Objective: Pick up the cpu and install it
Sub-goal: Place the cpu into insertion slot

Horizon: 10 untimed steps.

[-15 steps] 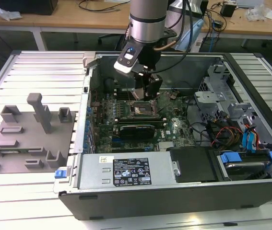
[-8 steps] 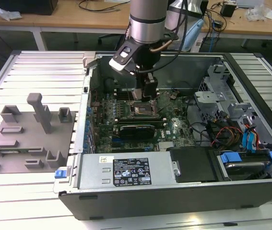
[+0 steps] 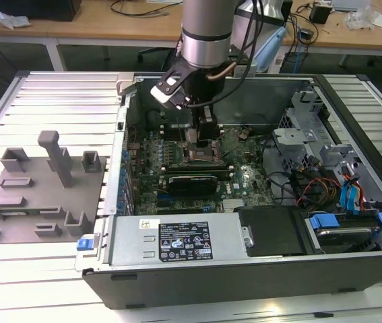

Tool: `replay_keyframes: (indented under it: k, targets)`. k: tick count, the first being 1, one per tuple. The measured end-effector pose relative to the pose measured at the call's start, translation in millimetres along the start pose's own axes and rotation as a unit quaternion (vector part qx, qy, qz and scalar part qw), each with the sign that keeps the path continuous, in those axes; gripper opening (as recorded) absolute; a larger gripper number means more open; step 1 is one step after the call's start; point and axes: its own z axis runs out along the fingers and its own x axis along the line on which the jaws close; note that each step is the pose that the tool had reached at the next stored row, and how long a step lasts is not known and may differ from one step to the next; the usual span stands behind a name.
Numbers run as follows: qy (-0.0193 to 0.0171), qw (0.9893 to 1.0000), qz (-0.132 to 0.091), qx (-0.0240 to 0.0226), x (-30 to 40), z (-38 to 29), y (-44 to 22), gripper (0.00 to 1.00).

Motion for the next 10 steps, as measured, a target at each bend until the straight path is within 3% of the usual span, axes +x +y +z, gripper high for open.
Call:
replay_keyframes:
  k: [4,10]
  targets:
    - [0.0002,1.0,0.0,0.0001,0.3,8.7,0.3,0.55]
    - [0.0028,1.0,0.0,-0.0002,0.4,11.4,0.3,0.55]
